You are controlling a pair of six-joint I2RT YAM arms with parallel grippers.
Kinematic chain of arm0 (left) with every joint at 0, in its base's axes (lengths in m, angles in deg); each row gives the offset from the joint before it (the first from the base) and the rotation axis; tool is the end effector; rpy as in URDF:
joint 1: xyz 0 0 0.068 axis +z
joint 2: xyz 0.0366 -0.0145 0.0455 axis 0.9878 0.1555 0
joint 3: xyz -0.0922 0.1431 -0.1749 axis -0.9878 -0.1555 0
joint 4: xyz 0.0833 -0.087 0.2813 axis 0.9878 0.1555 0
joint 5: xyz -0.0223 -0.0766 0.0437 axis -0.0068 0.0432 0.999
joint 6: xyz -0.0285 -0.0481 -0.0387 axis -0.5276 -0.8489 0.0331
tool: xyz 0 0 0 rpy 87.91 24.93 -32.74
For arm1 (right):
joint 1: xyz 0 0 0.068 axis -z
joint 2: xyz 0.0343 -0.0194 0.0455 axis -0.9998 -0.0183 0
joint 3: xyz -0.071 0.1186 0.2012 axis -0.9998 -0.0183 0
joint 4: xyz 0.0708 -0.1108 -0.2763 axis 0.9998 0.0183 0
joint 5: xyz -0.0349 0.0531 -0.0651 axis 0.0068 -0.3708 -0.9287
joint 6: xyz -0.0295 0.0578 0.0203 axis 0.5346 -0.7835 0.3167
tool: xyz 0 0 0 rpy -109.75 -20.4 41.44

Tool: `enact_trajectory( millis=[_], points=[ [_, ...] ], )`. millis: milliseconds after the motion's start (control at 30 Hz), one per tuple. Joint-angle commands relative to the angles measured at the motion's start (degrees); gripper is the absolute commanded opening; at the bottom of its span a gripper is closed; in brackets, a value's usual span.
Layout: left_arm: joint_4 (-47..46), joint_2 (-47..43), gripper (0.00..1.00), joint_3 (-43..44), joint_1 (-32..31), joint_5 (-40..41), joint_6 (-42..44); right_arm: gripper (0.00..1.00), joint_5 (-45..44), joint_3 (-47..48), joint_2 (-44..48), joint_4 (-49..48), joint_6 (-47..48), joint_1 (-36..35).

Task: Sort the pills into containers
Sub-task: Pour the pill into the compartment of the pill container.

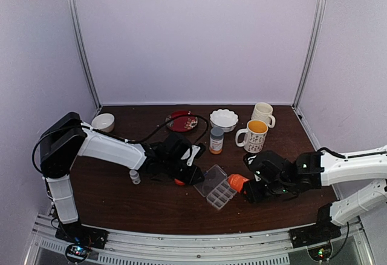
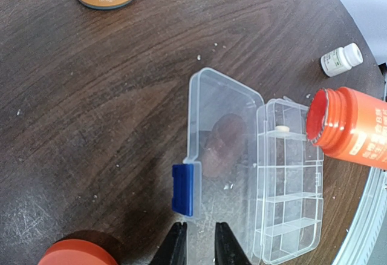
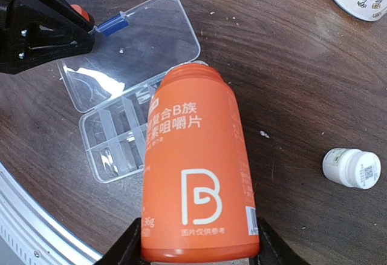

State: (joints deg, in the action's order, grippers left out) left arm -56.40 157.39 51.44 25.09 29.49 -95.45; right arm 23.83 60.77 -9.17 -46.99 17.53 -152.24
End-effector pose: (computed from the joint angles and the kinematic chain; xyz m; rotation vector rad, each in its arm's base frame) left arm 0.2299 -0.3596 0.0690 0.6357 2.5135 -0.8923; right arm 0.1344 0.2511 0.1368 -0.5119 2.6245 0.4556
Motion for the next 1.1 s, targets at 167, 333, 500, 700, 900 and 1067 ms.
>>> enact_trajectory(
  millis=[167, 333, 500, 700, 900, 1067],
  points=[
    [-1.26, -0.69, 0.19, 0.57, 0.42, 0.45, -0.23, 0.00, -1.78, 1.73, -0.79, 1.58, -0.39, 0.30],
    [-1.27, -0.69, 0.19, 0.54, 0.35, 0.38, -0.22, 0.00, -1.33, -0.48, 1.35, -3.26, -0.63, -0.09],
    [-1.26, -0.70, 0.19, 0.54, 0.34, 0.44, -0.31, 0.00, -3.90, 2.14, -0.39, 1.05, -0.89, -1.18],
    [-1.26, -0.69, 0.19, 0.62, 0.39, 0.39, -0.31, 0.00, -3.02, 2.26, -1.34, 1.98, -0.68, -0.09],
    [-1.26, -0.60, 0.19, 0.71, 0.42, 0.30, -0.25, 0.00, -0.60, 1.49, -2.66, 1.07, -0.94, 0.22],
    [-1.19, -0.58, 0.19, 0.71, 0.37, 0.25, -0.31, 0.00, -1.32, -0.98, 0.76, -3.64, -1.49, -0.46]
  ],
)
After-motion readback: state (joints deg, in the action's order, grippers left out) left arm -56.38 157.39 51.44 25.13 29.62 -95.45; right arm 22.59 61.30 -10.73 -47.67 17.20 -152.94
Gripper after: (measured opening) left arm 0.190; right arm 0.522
